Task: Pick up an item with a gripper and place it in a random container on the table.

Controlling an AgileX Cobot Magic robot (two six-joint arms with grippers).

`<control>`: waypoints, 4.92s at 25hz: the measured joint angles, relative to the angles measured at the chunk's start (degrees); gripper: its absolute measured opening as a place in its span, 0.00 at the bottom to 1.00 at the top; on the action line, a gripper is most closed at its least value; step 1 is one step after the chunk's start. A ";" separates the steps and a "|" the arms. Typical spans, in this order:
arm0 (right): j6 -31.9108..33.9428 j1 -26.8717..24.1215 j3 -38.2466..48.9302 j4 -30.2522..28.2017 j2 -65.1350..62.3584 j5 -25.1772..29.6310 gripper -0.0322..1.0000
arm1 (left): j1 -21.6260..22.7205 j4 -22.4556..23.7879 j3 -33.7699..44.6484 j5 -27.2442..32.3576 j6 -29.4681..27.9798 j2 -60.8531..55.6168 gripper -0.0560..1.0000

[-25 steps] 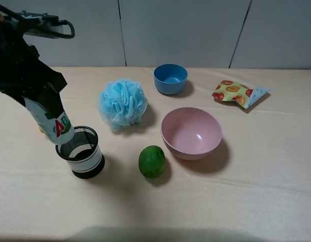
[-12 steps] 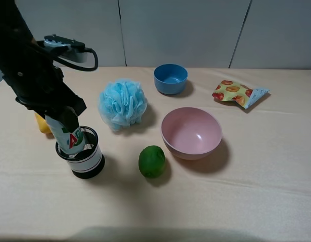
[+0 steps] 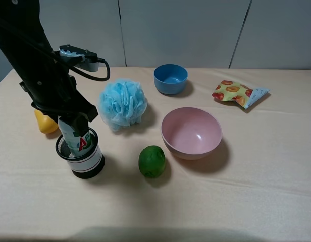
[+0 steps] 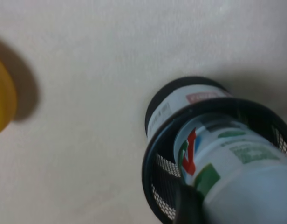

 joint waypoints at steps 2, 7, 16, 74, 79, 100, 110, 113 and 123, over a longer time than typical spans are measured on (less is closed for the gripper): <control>0.00 0.00 0.00 0.00 0.00 0.00 0.70 | 0.00 0.00 0.00 0.00 0.00 0.00 0.55; 0.00 0.00 0.00 0.00 0.00 0.00 0.70 | 0.00 0.00 0.00 -0.05 0.00 0.00 0.55; 0.00 0.00 0.00 0.00 0.00 0.00 0.70 | 0.00 -0.06 0.00 -0.14 0.00 0.00 0.60; 0.00 0.00 0.00 0.00 0.00 0.00 0.70 | 0.00 3.32 -0.11 5.24 -2.58 -29.64 0.98; 0.00 0.00 0.00 0.00 0.00 0.00 0.70 | 0.00 3.38 -0.11 8.86 -2.76 -36.25 0.98; 0.00 0.00 0.00 0.00 0.00 0.00 0.70 | 15.75 1.66 9.14 11.24 -1.91 -57.87 0.98; 0.00 0.00 0.00 0.00 0.00 0.00 0.70 | 26.87 -2.15 23.12 4.68 -1.91 -73.49 0.98; 0.00 0.00 0.00 0.00 0.00 0.00 0.70 | 29.32 -2.75 25.36 4.62 -1.91 -77.13 0.98; 0.00 0.00 0.00 0.00 0.00 0.00 0.70 | 30.00 -2.82 29.98 4.71 -1.72 -86.67 0.98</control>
